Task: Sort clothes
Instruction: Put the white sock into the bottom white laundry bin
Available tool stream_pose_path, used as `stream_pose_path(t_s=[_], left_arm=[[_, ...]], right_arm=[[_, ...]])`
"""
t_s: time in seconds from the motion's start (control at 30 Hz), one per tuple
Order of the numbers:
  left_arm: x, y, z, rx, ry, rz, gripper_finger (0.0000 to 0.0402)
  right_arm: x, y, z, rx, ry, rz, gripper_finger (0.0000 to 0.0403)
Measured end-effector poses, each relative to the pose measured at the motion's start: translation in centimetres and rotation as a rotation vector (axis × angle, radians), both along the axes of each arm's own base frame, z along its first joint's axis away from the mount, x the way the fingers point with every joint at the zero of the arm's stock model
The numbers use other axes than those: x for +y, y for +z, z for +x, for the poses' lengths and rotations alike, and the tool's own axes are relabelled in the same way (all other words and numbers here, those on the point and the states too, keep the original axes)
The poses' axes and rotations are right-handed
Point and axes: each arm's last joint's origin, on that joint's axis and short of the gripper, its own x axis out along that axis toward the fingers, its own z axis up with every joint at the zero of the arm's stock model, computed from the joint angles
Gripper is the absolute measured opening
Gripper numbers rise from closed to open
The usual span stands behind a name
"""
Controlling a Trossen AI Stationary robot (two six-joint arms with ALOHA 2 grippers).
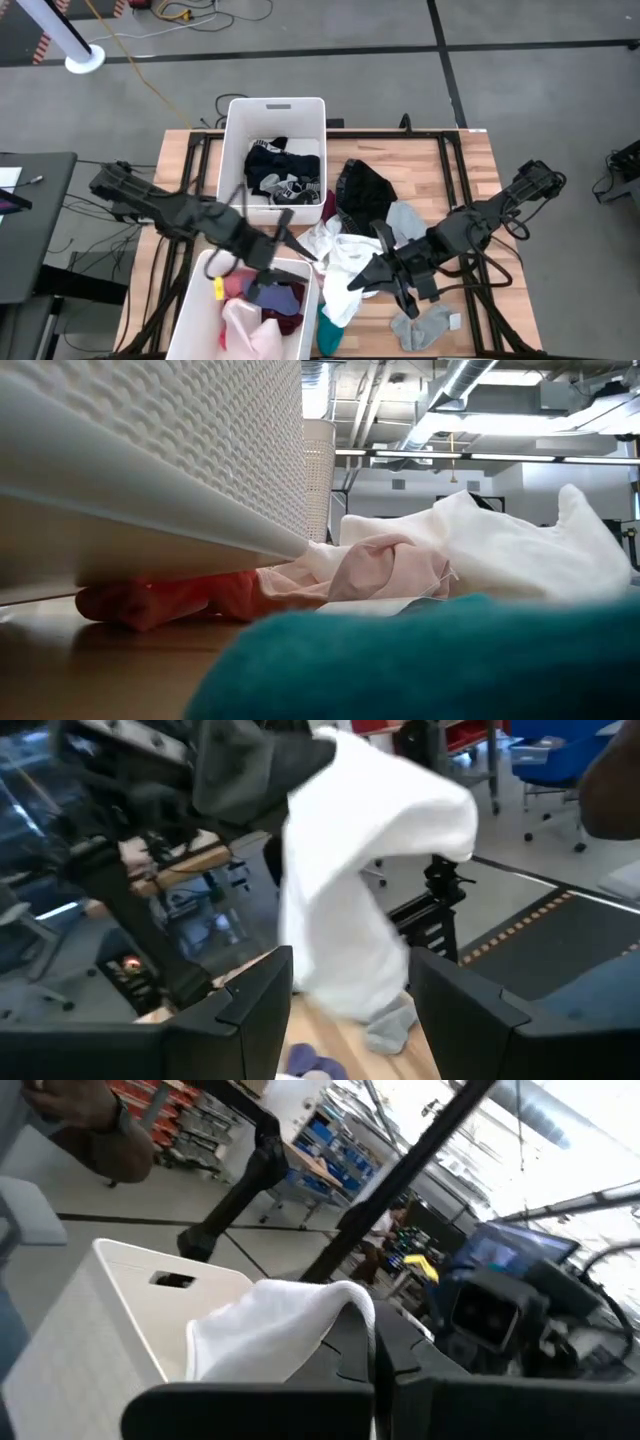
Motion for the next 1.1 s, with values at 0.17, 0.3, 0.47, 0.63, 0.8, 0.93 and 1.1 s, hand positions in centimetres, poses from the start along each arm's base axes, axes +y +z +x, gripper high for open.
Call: stream_pose_path(t_s=[0.17, 0.3, 0.47, 0.63, 0.8, 0.93, 1.1], left_arm=[[-0.4, -1.4, 2.4, -0.013, 0.005, 0.002, 0.0195], [-0.9, -1.9, 3.7, -0.064, 0.003, 0.007, 0.0195], [-1.4, -2.5, 4.8, -0.099, 0.003, 0.002, 0.0195], [-1.9, -3.6, 5.8, -0.098, -0.006, 0.027, 0.0192], [-2.1, -3.9, 6.0, -0.092, -0.034, 0.045, 0.0163], [-2.4, -4.2, 6.0, -0.090, -0.048, 0.078, 0.0117], [-2.6, -4.3, 5.8, -0.090, -0.057, 0.122, 0.0044]], right_arm=[[0.1, 0.0, 0.0, -0.001, 0.034, -0.004, 0.0000], [0.3, -0.2, 0.1, 0.007, 0.053, -0.009, 0.0000], [0.7, -0.6, 0.2, 0.027, 0.065, -0.018, 0.0000], [1.0, -1.0, 0.1, 0.058, 0.074, -0.027, 0.0000], [0.9, -1.1, 0.1, 0.079, 0.071, -0.022, 0.0000], [0.6, -1.3, 0.3, 0.102, 0.061, -0.013, 0.0000], [0.1, -1.7, 0.5, 0.169, 0.043, 0.008, 0.0000]])
